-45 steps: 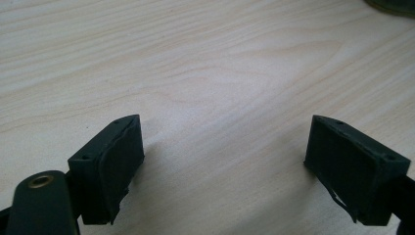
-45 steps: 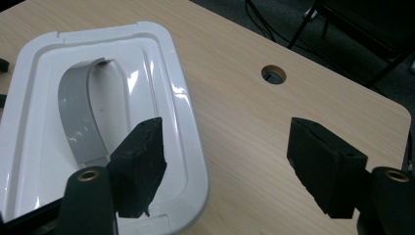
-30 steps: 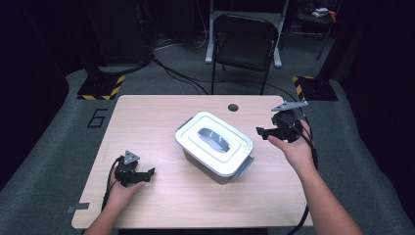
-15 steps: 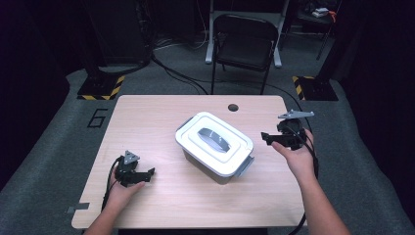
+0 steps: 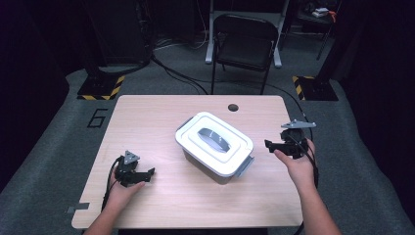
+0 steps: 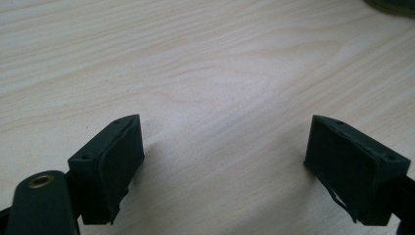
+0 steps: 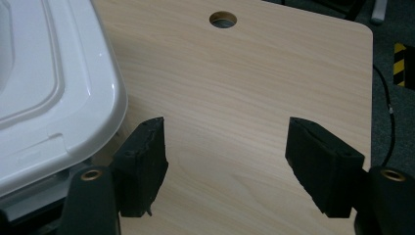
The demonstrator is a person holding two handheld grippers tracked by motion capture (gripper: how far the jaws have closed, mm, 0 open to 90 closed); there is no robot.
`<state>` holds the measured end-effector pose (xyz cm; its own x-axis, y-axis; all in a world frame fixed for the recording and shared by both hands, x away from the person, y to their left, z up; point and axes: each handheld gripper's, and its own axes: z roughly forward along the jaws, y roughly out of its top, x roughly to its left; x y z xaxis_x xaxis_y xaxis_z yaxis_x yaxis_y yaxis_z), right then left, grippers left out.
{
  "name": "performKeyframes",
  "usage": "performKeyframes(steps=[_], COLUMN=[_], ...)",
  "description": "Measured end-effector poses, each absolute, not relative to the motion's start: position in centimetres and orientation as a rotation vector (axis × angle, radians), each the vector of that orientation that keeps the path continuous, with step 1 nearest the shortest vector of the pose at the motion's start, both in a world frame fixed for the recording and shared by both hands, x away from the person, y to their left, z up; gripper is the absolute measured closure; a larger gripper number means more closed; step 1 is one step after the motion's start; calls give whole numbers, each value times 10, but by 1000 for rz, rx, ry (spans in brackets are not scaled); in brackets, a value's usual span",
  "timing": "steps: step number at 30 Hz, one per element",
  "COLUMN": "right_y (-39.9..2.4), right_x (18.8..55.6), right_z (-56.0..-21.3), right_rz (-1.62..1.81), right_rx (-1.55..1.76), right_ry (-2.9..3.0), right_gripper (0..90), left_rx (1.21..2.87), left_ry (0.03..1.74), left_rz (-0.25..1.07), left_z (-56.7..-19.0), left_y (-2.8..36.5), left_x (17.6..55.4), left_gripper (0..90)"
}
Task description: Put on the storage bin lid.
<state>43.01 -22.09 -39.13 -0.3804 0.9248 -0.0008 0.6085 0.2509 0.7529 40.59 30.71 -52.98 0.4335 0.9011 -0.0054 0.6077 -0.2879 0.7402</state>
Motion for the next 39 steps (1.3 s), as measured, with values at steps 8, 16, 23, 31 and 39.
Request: performKeyframes(steps=[8,16,23,31,39], right_y=[-220,-220,-217,-212,-207], right_x=[422,417,414,411,408], right_z=[-407,-429,-444,-460,-471], right_rz=[940,912,901,897,899], right_rx=[1418,1447,1417,1424,1395], right_ry=[2078,2106,2133,2166,2198], right_gripper=[311,311,321,323,322], left_rx=[2010,2011,2010,2009,2010], left_ry=[1266,1265,1267,1266,1267], left_rz=[555,554,554,554,553], left_z=[-530,-530,-530,-530,-530], left_y=[307,307,307,307,307], left_x=[406,406,406,406,406], left_gripper=[141,141,141,141,141])
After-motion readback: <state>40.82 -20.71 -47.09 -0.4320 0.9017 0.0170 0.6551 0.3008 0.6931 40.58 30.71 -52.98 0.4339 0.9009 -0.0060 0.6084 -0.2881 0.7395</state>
